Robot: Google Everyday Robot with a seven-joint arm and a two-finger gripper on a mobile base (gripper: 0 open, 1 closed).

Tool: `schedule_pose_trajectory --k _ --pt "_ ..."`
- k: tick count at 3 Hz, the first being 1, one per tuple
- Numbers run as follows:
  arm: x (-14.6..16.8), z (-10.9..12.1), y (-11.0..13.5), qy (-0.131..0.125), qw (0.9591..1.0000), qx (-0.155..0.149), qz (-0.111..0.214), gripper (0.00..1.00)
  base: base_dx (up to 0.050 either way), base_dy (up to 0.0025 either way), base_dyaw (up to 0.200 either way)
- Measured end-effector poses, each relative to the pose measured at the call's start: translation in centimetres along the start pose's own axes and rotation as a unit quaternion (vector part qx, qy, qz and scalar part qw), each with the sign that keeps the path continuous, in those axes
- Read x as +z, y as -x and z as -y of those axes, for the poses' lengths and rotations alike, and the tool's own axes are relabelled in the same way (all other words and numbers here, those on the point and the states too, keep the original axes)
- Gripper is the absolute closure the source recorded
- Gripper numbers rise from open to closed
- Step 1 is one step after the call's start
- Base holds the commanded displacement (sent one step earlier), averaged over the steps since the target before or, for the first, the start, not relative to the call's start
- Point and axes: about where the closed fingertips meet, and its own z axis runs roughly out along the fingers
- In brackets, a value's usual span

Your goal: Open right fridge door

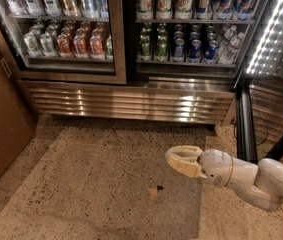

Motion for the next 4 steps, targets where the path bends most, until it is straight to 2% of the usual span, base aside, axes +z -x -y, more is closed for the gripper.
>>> schedule_pose_trajectory --k 1,2,4 --pt "0.00 0.00 0.00 0.000 1.0000 0.000 0.000 1.00 0.000 0.00000 0.000" --pt "0.01 0.00 0.00 0.000 1.0000 0.000 0.000 0.81 0.000 0.00000 0.000" --pt "0.01 0.00 0.00 0.000 1.0000 0.000 0.000 0.35 0.000 0.00000 0.000"
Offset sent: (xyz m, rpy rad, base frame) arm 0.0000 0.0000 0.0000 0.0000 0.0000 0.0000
